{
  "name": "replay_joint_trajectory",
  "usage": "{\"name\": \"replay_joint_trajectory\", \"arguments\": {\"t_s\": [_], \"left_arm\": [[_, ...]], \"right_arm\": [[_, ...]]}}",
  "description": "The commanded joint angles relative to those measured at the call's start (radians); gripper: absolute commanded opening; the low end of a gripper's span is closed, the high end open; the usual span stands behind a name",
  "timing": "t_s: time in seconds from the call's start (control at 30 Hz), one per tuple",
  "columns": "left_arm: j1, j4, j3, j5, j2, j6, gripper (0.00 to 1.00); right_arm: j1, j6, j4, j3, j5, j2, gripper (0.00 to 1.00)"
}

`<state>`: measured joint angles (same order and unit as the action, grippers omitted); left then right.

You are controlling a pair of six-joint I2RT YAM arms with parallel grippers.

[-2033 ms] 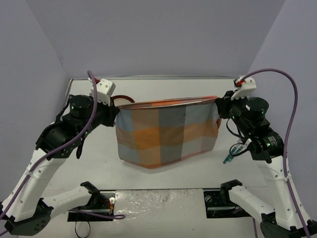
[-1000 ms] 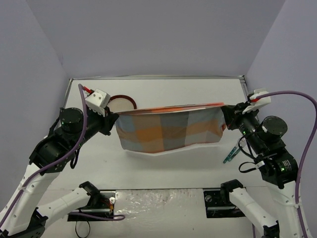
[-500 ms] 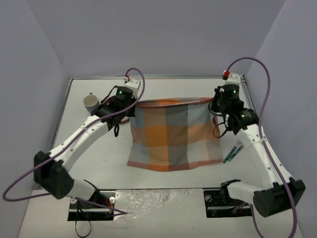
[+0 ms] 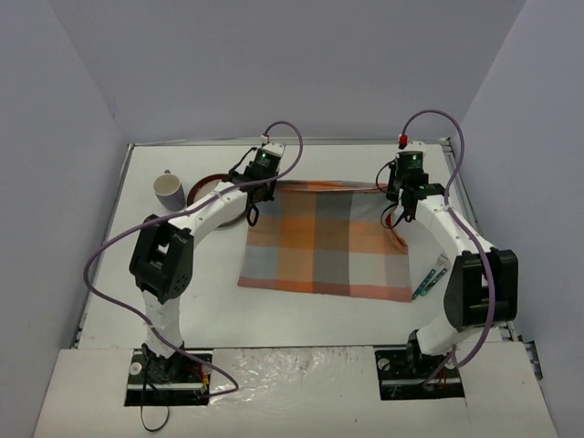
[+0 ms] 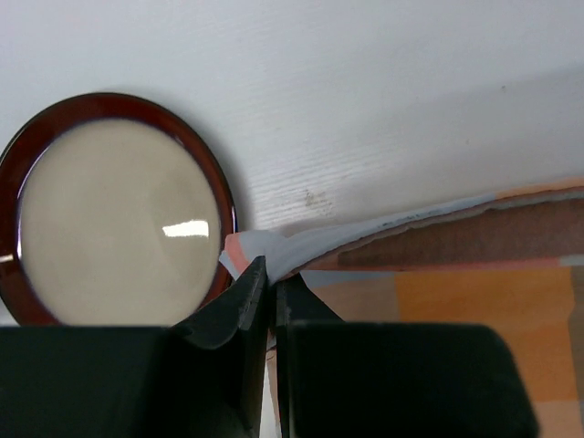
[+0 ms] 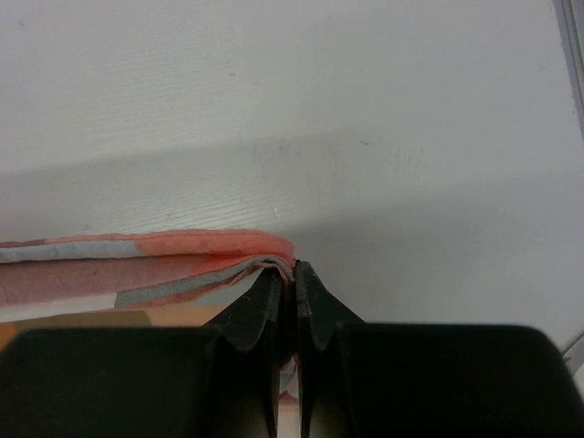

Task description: Set the dinner table for one person

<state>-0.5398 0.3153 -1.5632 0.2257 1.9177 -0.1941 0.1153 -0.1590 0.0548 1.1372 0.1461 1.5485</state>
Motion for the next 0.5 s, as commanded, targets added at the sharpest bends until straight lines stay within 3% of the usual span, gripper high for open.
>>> {"name": "replay_joint_trajectory", "arguments": {"t_s": [0.0,0.3,0.37,0.47], "left_arm": [[0.016,-0.051,-0.114,0.005,0.038,-0.001,0.0],[0.051,-0.056,-0.285,-0.026,0.188,-0.049,0.02],[0.058,-0.052,-0.326,-0.032,0.223,-0.053,0.11],[0.071,-0.051,-0.378,-0.038,0.243,-0.053,0.36]], "right_arm": [[-0.065,0.111,-0.133,0.072,0.018,0.082,0.0],[-0.116,0.227,-0.142,0.289,-0.005,0.303,0.0],[-0.15,0.233,-0.141,0.344,-0.006,0.348,0.04],[-0.159,0.236,-0.129,0.439,-0.005,0.417,0.22]]}}
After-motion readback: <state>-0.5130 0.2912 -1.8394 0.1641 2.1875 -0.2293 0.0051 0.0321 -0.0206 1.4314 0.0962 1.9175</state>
